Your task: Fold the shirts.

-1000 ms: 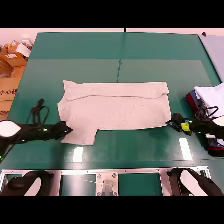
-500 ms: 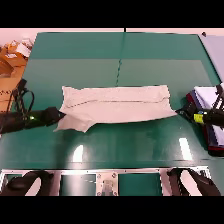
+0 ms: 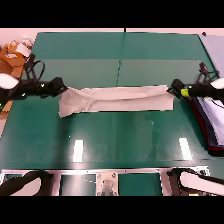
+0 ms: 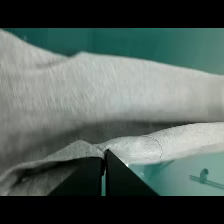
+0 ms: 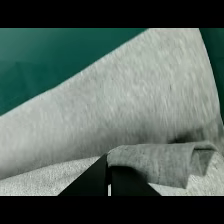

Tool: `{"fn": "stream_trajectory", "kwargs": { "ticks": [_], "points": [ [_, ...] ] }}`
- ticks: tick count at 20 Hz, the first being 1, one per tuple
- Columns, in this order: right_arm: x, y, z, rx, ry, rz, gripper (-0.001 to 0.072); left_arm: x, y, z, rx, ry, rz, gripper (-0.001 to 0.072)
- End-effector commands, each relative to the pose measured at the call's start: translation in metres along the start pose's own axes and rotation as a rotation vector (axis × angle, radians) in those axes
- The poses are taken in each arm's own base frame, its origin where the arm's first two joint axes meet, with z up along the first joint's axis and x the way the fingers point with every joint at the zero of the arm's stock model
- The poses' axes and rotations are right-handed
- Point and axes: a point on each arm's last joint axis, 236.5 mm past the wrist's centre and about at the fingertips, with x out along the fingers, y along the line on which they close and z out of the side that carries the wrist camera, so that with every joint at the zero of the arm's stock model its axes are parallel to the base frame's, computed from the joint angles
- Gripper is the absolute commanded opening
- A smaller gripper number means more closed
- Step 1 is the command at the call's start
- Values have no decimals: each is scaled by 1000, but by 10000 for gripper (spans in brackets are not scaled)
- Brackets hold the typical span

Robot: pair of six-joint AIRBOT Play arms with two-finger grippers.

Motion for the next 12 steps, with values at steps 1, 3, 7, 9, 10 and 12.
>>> {"fn": "stream_trajectory", "kwargs": {
  "ticks": [1,3,7,9,10,12],
  "points": [
    [72,-3,30,-5,29,-9,152,58,32,30,-17,16,35,44],
    [90,-7,57,-7,15,-5,483,77,44,50,-34,-23,48,672],
    [37,-21,87,-22,77,29,483,48,31,79,-7,-39,14,717],
    [14,-51,80,-42,151,32,510,31,24,76,1,33,-15,717],
    [7,-67,72,-36,193,35,549,27,22,72,4,59,-24,716],
    [3,-93,50,-19,296,57,586,24,19,68,7,83,-32,574]
  ]
}}
